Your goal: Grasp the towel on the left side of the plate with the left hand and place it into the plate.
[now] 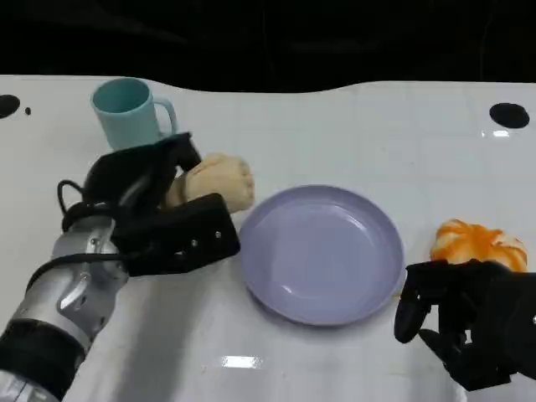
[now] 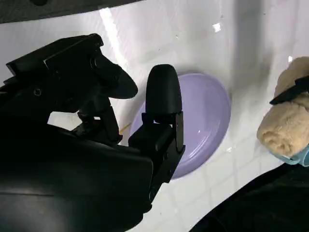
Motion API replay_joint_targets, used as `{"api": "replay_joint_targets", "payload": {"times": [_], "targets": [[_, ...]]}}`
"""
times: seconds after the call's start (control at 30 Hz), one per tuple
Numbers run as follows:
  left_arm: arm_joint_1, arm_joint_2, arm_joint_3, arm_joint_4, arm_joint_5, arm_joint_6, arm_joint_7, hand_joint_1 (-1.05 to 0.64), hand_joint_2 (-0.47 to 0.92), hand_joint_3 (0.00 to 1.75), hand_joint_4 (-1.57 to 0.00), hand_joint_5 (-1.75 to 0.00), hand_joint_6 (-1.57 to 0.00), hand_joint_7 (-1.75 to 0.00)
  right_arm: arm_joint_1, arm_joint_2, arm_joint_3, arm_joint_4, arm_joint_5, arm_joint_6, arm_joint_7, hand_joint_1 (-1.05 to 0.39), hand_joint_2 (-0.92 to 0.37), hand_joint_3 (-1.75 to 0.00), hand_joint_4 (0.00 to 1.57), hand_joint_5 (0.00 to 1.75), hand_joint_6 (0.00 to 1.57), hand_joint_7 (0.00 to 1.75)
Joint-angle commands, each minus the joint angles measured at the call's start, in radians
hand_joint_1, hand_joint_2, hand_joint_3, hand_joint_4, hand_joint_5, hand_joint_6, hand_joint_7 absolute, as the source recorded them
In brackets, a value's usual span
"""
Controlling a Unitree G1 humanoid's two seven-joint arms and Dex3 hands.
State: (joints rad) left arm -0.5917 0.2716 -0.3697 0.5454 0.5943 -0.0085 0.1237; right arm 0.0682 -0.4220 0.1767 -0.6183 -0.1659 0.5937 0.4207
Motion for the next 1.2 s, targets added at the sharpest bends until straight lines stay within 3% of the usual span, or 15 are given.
{"api": "replay_joint_targets", "payload": {"times": [0.03, 0.4, 0.57, 0.73, 0.8, 0.87, 0.9, 0.97, 1.0, 1.1, 1.2], "targets": [[0.018, -0.011, -0.003, -0.112, 0.000, 0.035, -0.064, -0.21, 0.55, 0.93, -0.89, -1.75, -0.63, -1.75, 0.000, -0.002, -0.003, -0.004, 0.003, -0.002, -0.006, 0.00, -0.59, -1.04, 0.71, 1.75, 0.69, 1.41], [0.003, -0.096, -0.088, -0.201, 0.056, 0.070, -0.136, -0.18, 0.49, 1.05, -0.90, -1.75, -0.63, -1.75, -0.002, -0.006, 0.001, -0.011, -0.004, 0.012, -0.004, -0.01, -0.60, -1.03, 0.72, 1.75, 0.69, 1.43], [-0.018, -0.137, -0.135, -0.173, 0.092, 0.086, -0.149, -0.19, 0.48, 0.99, -0.87, -1.75, -0.59, -1.75, 0.003, -0.005, -0.002, -0.010, 0.002, 0.004, -0.003, -0.01, -0.61, -1.01, 0.71, 1.75, 0.68, 1.42], [-0.038, -0.174, -0.166, -0.117, 0.102, 0.087, -0.174, -0.20, 0.58, 0.85, -0.84, -1.75, -0.58, -1.70, 0.000, -0.011, 0.005, -0.017, -0.006, 0.007, -0.001, -0.02, -0.61, -1.01, 0.72, 1.75, 0.69, 1.42], [-0.038, -0.184, -0.165, -0.102, 0.090, 0.078, -0.180, -0.21, 0.62, 0.80, -0.82, -1.75, -0.62, -1.49, 0.001, -0.010, 0.006, -0.017, -0.006, 0.006, -0.002, -0.01, -0.61, -1.01, 0.72, 1.75, 0.69, 1.41], [-0.038, -0.195, -0.157, -0.096, 0.068, 0.085, -0.204, -0.22, 0.71, 0.59, -0.75, -1.75, -0.71, -1.05, 0.001, -0.007, 0.005, -0.017, -0.003, 0.008, -0.002, -0.01, -0.61, -1.01, 0.72, 1.75, 0.69, 1.41], [-0.038, -0.196, -0.155, -0.095, 0.056, 0.084, -0.221, -0.25, 0.81, 0.35, -0.61, -1.47, -0.67, -0.64, 0.001, -0.006, 0.005, -0.017, -0.001, 0.008, -0.001, -0.01, -0.61, -1.01, 0.72, 1.75, 0.69, 1.41], [-0.040, -0.189, -0.160, -0.100, 0.050, 0.086, -0.253, -0.29, 0.89, 0.18, -0.49, -1.23, -0.60, -0.31, 0.001, -0.007, 0.004, -0.018, 0.000, 0.009, 0.000, -0.01, -0.60, -1.01, 0.72, 1.75, 0.69, 1.42], [-0.042, -0.185, -0.165, -0.105, 0.053, 0.089, -0.265, -0.35, 0.91, 0.15, -0.31, -0.95, -0.47, -0.15, 0.000, -0.008, 0.004, -0.020, 0.000, 0.011, 0.001, -0.01, -0.61, -1.02, 0.72, 1.75, 0.69, 1.41], [-0.045, -0.177, -0.177, -0.120, 0.074, 0.110, -0.299, -0.49, 0.92, 0.10, -0.10, -0.62, -0.26, -0.02, -0.002, -0.011, 0.005, -0.019, -0.003, 0.014, 0.002, -0.02, -0.61, -1.01, 0.71, 1.75, 0.69, 1.41], [-0.044, -0.171, -0.182, -0.130, 0.086, 0.115, -0.313, -0.58, 0.92, 0.06, -0.02, -0.53, -0.15, 0.00, -0.002, -0.014, 0.004, -0.013, -0.003, 0.002, 0.002, -0.02, -0.60, -1.01, 0.71, 1.75, 0.68, 1.41]]}}
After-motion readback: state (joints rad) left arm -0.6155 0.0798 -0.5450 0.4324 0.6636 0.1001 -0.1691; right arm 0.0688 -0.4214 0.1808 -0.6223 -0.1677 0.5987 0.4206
